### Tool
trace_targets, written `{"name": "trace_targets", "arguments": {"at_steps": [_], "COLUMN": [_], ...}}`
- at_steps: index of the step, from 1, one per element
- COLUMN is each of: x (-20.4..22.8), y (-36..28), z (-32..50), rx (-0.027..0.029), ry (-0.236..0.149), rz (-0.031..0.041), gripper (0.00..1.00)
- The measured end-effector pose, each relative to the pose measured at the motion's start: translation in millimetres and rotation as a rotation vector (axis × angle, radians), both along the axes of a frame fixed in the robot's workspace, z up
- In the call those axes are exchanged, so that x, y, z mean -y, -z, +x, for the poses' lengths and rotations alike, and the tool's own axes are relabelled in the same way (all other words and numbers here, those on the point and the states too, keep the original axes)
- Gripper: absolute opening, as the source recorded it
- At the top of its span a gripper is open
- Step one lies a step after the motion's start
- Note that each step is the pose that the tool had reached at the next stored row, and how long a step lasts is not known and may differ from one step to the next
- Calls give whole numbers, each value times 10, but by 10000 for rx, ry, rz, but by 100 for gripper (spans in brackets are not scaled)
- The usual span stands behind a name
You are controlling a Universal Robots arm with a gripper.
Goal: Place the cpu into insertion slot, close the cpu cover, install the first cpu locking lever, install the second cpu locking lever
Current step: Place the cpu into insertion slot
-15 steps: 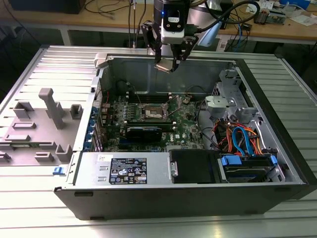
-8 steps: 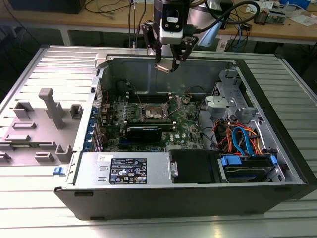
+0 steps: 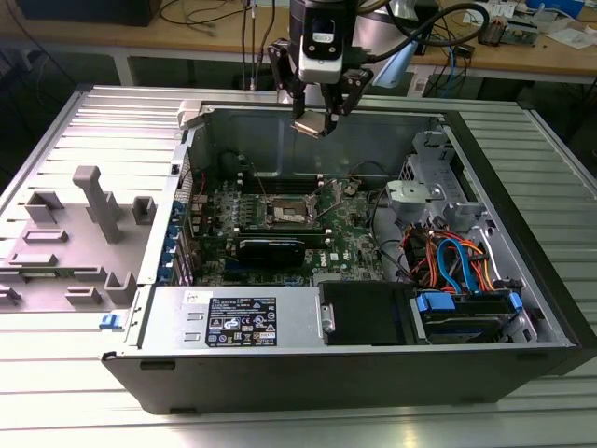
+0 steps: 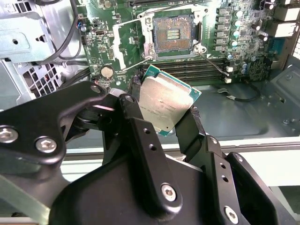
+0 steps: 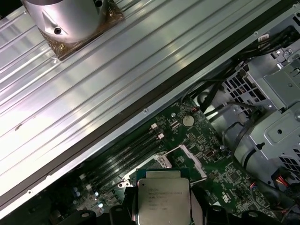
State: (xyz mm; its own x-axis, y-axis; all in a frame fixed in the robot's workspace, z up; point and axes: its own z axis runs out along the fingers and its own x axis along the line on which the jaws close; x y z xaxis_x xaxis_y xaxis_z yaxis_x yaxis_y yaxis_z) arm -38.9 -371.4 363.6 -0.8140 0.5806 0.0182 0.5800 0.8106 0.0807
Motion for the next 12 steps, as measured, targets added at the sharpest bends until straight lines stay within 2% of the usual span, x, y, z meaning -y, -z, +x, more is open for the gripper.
{"name": "trace_targets", "arguments": {"at_steps": [12], "x": [0], "y": [1], "z": [0], "rx": [0], "ry": [102], "rz": [0], "gripper": [55]}}
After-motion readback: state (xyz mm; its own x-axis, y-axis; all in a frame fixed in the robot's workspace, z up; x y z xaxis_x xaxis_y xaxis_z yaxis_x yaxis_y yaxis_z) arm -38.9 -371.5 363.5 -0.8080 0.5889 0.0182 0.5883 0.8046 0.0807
